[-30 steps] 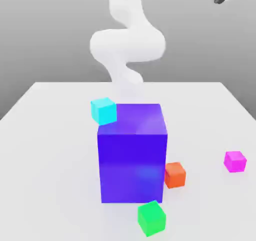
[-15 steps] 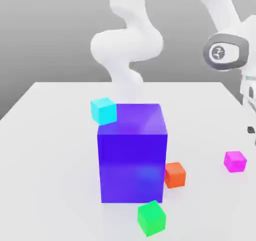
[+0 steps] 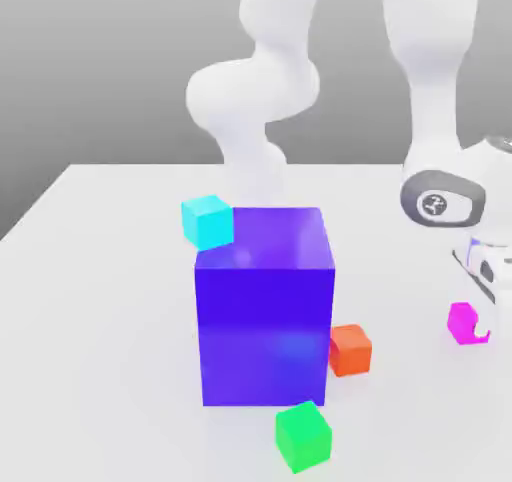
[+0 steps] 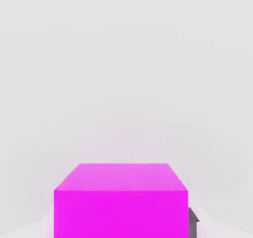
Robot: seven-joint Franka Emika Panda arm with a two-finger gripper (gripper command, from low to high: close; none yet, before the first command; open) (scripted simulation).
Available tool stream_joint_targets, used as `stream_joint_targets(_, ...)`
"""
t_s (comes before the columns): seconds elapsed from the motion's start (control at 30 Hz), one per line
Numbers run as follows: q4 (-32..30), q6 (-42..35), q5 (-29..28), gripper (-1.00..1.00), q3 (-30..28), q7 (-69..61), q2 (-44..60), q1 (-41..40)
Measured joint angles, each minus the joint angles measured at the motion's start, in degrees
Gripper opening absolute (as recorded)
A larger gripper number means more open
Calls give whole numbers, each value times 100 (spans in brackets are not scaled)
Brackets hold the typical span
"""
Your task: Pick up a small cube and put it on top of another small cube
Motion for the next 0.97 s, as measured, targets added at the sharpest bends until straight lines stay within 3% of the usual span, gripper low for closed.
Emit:
stream_joint_targets(0.1,-78,-242,292,-100,365,-225,-316,-299)
stream_joint_targets(0.27,-279,-878,1278,-100,948,-918,-1180,-749)
stream_joint_targets(0.5,-20,-1429,1825,-100,-89,-38,-1502,-1733)
stream_joint_targets(0.7,277,-1824,2199,-100,-967,937,-1633,-3065)
stream_joint_targets(0.83,456,-1282,2316,-100,-1120,1256,-926,-3250)
stream_joint_targets(0.87,470,-1124,2325,100,-1122,1264,-755,-3255)
stream_joint_targets(0.97,470,-1124,2325,100,-1122,1264,-755,-3255)
